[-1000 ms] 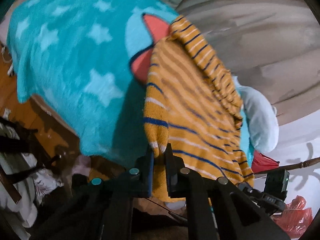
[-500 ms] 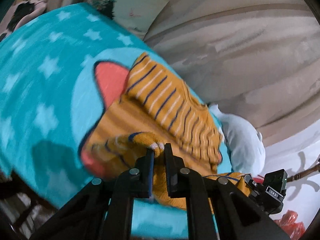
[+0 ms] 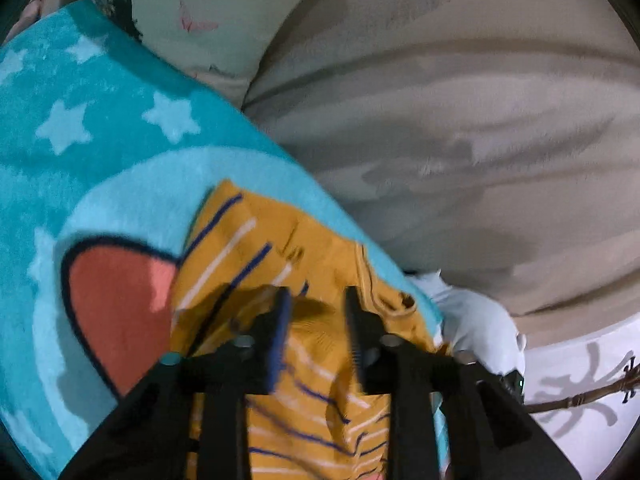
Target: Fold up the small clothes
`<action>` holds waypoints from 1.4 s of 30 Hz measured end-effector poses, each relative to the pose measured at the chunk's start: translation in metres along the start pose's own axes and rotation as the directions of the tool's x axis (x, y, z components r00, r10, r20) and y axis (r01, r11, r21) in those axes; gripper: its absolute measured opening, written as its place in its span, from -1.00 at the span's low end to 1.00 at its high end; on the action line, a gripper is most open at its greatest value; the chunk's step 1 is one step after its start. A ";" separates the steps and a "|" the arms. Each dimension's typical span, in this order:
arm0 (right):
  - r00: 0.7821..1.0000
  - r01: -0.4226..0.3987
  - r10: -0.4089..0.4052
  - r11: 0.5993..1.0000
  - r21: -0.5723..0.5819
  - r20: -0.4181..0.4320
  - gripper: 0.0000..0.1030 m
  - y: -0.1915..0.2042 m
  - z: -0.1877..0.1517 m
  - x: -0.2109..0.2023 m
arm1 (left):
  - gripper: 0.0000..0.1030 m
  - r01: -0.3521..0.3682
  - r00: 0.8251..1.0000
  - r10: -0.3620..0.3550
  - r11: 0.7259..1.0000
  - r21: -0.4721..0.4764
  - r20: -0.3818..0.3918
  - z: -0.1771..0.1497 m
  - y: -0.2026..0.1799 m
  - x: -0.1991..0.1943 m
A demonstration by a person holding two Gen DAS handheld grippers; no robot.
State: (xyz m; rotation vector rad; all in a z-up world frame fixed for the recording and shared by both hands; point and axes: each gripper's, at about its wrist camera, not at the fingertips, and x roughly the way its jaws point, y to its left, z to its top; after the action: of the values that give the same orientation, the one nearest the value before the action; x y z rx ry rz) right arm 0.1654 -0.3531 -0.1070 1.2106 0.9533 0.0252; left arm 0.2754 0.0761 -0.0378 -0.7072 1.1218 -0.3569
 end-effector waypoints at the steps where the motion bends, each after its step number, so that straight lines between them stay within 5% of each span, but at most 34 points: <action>1: 1.000 0.027 -0.027 0.999 -0.026 0.014 0.20 0.002 0.001 -0.006 | -0.21 0.005 1.000 -0.005 1.000 -0.015 0.011 0.004 0.002 -0.002; 5: 0.983 0.185 -0.181 0.934 -0.305 0.041 0.29 0.041 -0.013 -0.016 | -0.19 -0.034 0.999 0.033 0.999 0.037 0.018 0.005 -0.003 -0.007; 10: 0.940 0.298 -0.332 0.677 -0.673 0.082 0.37 0.091 -0.053 0.017 | -0.08 -0.188 0.981 0.192 0.947 0.261 0.011 -0.020 -0.016 0.006; 14: 0.861 0.436 -0.453 0.417 -0.798 0.233 0.39 0.111 -0.076 0.067 | -0.08 -0.292 0.952 0.305 0.899 0.326 0.010 -0.031 -0.013 0.031; 15: 0.837 0.463 -0.480 0.367 -0.807 0.262 0.23 0.112 -0.077 0.082 | -0.08 -0.315 0.944 0.329 0.888 0.336 0.016 -0.031 -0.013 0.037; 16: 0.836 0.454 -0.491 0.368 -0.812 0.245 -0.14 0.109 -0.075 0.087 | -0.12 -0.342 0.934 0.357 0.874 0.345 0.022 -0.029 -0.013 0.045; 17: 0.844 0.423 -0.503 0.415 -0.805 0.184 -0.87 0.107 -0.068 0.096 | -0.14 -0.375 0.920 0.390 0.858 0.351 0.028 -0.025 -0.011 0.053; 19: 0.853 0.431 -0.490 0.471 -0.770 0.177 -0.87 0.098 -0.053 0.086 | -0.14 -0.410 0.904 0.426 0.838 0.361 0.039 -0.019 -0.008 0.064; 23: 0.832 0.521 -0.509 0.582 -0.624 0.221 -0.90 0.083 -0.017 0.071 | -0.14 -0.423 0.899 0.433 0.827 0.370 0.062 -0.012 -0.009 0.074; 25: 0.827 0.535 -0.531 0.646 -0.544 0.183 -0.87 0.062 0.000 0.073 | -0.13 -0.420 0.901 0.431 0.834 0.359 0.054 -0.007 -0.010 0.073; 29: 0.885 0.447 -0.452 0.761 -0.470 0.110 -0.58 0.056 0.010 0.056 | -0.14 -0.374 0.923 0.386 0.883 0.285 0.015 0.004 -0.007 0.056; 36: 0.937 0.348 -0.312 0.816 -0.462 0.154 0.20 0.056 -0.021 -0.037 | -0.07 -0.369 0.929 0.362 0.897 0.243 0.075 -0.023 0.000 -0.020; 42: 0.971 0.228 -0.236 0.887 -0.401 0.028 0.31 -0.004 -0.071 -0.078 | 0.00 -0.317 0.948 0.314 0.946 0.071 0.056 -0.077 0.038 -0.065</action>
State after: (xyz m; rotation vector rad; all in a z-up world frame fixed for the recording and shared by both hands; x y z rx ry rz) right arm 0.0701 -0.3374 -0.0648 0.7122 1.0473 0.0421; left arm 0.1755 0.1170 -0.0375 -0.4524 1.1517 -0.1116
